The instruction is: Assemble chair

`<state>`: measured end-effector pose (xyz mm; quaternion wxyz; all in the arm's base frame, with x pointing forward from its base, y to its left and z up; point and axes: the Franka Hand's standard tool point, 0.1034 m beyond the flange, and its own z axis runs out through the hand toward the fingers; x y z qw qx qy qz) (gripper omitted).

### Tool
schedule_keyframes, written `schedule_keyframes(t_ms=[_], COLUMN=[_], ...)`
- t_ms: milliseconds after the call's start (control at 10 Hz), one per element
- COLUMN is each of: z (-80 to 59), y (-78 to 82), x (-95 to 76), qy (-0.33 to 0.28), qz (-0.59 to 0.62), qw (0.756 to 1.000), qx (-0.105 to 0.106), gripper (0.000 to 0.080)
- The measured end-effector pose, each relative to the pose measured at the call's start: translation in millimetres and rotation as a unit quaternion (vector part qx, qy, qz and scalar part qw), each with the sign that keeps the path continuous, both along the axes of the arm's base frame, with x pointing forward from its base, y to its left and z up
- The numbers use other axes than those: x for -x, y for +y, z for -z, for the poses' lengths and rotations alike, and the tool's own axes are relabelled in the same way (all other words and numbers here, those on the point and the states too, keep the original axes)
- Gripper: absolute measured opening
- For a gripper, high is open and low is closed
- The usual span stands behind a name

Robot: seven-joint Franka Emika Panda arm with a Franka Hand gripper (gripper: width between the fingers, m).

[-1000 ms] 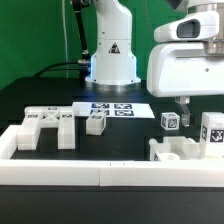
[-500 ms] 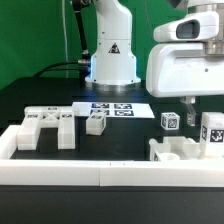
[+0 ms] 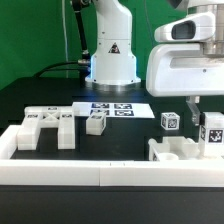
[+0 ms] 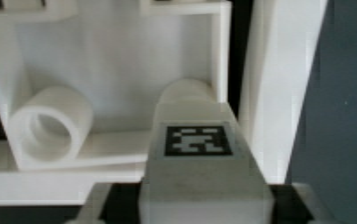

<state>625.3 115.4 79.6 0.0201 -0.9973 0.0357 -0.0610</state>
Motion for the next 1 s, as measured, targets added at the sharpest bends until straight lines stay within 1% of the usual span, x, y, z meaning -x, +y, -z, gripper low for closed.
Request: schedule_keyframes(t_ms=[300, 600, 1000], z=[0.6, 0.5, 0.5], y=[0.0, -0.1, 3.4], x=[-1.2, -1.6, -2.5], qy=[-0.001, 0.004, 0.012], qz=[0.1, 0.225, 0.403], qw=[0.995, 0.974, 0.913], qx=[-0.013, -0.033, -0.067], gripper=[0.0289, 0.029, 0.029])
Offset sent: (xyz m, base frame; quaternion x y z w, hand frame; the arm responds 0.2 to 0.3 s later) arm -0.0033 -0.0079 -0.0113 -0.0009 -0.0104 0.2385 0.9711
